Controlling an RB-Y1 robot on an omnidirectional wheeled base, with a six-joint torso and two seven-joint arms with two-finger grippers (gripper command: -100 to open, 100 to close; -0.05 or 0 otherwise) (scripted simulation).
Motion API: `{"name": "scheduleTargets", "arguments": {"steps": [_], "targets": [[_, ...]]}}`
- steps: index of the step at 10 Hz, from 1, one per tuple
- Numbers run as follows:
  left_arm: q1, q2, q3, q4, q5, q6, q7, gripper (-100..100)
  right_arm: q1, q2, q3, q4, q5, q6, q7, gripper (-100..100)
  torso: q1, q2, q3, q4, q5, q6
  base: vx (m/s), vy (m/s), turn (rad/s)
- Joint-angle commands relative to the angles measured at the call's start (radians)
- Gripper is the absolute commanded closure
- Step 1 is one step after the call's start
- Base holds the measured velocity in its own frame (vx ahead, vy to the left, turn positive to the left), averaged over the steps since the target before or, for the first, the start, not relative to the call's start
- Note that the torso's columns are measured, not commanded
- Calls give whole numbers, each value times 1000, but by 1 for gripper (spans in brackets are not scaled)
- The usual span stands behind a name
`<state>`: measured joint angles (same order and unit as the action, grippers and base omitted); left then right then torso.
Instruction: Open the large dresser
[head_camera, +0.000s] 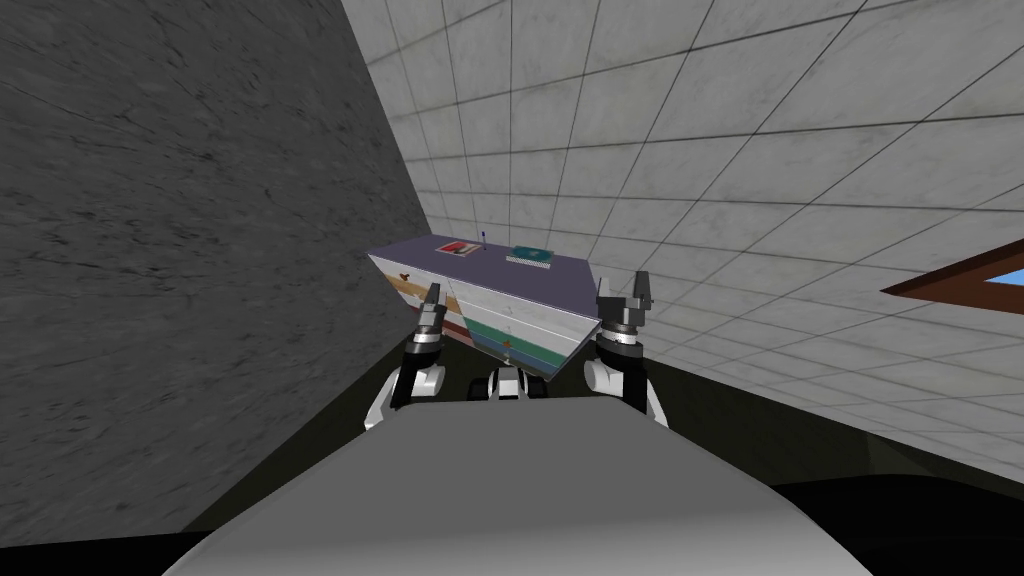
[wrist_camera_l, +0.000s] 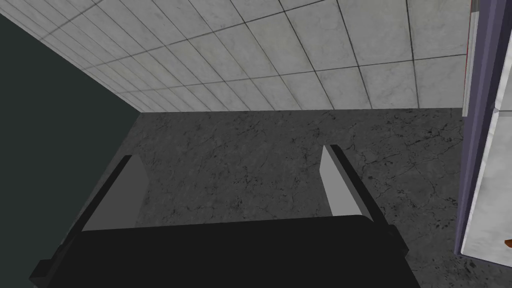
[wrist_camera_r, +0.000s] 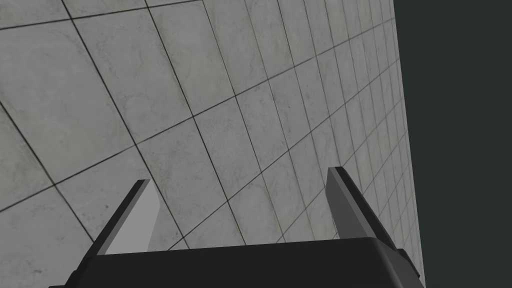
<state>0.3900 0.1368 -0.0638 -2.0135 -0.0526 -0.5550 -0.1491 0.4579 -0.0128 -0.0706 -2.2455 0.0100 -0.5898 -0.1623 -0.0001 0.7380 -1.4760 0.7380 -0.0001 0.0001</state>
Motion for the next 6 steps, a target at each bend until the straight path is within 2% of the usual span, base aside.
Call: {"name": "scheduleTargets", "arguments": {"steps": [1,6], "targets": [[-10,-10,-8,52,-8,9,-4,-100,0,0,0,0,0,0,0,0,0,0,0,0,0,0,-8,-57,-31],[-31,-18,-21,148,-23,23,-9,-100,0,0,0,0,0,0,0,0,0,0,0,0,0,0,0,-53,-27]]}}
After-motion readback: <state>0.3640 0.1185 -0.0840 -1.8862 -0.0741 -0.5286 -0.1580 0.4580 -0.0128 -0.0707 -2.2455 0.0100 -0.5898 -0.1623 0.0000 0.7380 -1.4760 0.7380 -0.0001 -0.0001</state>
